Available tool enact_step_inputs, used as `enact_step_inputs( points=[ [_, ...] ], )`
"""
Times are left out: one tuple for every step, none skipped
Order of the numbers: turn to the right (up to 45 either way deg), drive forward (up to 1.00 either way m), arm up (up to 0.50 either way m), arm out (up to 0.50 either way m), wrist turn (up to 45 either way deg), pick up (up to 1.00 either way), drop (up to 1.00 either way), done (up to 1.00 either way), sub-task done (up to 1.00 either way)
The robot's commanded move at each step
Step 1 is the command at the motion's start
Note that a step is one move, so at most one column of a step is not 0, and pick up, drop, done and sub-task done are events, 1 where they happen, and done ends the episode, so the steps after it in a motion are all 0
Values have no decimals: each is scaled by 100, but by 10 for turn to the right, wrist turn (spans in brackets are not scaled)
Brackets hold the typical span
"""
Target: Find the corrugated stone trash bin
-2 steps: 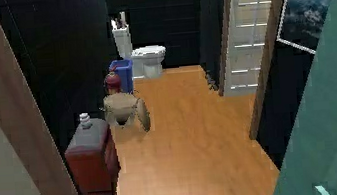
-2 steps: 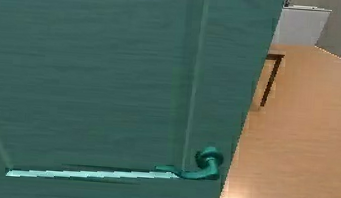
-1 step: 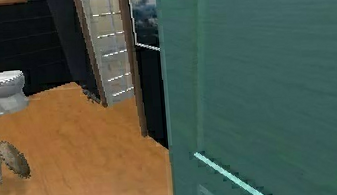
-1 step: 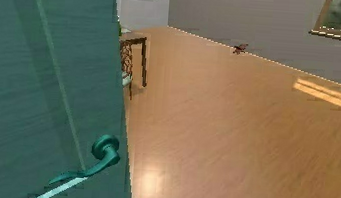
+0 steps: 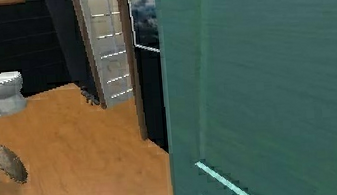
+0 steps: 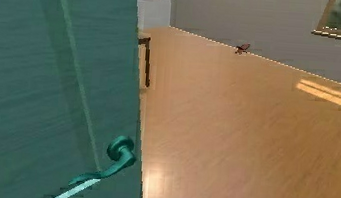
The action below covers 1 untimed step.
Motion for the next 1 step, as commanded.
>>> enact_step_inputs(
  points=[
    [-390, 0, 0, 0, 0, 0, 0, 0, 0]
  ],
)
